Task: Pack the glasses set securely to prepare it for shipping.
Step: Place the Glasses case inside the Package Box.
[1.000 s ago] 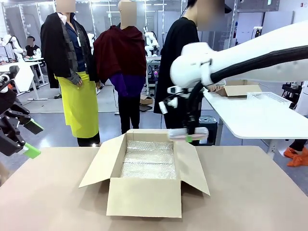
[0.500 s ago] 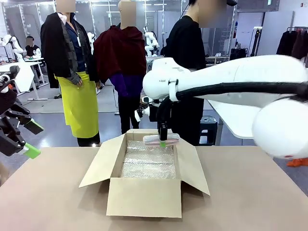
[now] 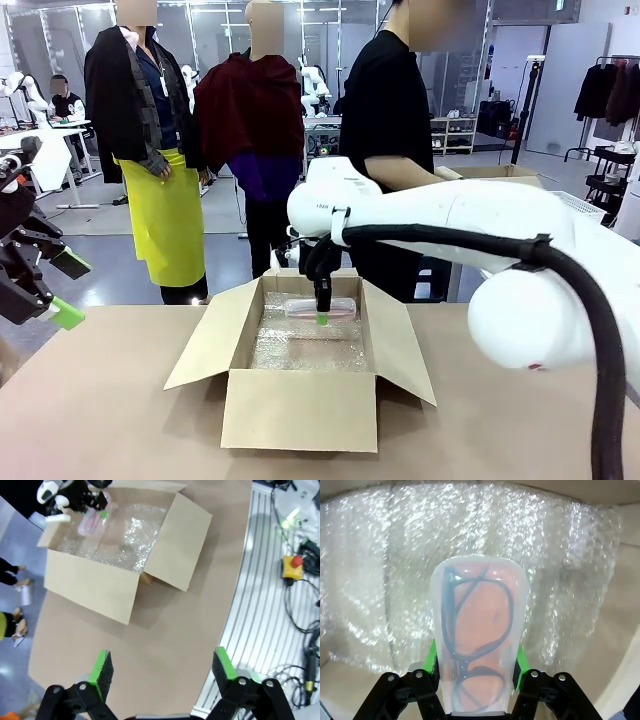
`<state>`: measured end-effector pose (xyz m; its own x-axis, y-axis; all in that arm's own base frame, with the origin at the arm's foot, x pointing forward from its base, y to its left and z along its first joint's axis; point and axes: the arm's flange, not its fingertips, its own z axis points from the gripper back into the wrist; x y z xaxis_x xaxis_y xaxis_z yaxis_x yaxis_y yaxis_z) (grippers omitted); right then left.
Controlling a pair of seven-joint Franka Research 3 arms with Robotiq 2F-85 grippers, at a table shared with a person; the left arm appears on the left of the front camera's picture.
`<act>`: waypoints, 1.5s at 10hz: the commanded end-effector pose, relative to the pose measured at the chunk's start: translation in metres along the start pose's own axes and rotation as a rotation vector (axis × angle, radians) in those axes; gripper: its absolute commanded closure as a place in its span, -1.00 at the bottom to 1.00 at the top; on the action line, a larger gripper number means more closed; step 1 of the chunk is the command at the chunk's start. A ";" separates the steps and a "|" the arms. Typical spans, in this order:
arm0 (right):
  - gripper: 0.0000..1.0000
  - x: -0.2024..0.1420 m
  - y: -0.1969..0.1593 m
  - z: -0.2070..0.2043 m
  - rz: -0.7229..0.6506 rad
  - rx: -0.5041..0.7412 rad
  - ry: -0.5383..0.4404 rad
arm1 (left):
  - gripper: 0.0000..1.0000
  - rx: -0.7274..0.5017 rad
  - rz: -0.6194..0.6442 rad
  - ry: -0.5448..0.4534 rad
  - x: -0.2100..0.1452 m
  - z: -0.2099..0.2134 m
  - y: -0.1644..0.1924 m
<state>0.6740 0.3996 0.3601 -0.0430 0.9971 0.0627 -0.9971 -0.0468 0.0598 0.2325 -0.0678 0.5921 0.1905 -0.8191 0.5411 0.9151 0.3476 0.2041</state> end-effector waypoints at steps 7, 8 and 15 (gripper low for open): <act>-1.00 0.010 -0.023 -0.012 -0.039 -0.021 -0.001 | -1.00 -0.006 -0.016 -0.004 0.000 0.001 -0.001; -1.00 0.010 -0.021 -0.010 -0.041 -0.023 0.005 | -1.00 -0.006 -0.016 -0.004 0.000 0.001 -0.001; -1.00 0.000 -0.012 -0.016 -0.016 -0.023 -0.013 | -1.00 -0.006 -0.016 -0.004 0.000 0.001 -0.001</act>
<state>0.6859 0.3991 0.3424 -0.0253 0.9971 0.0723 -0.9987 -0.0284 0.0415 0.2325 -0.0678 0.5921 0.1905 -0.8191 0.5411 0.9152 0.3476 0.2041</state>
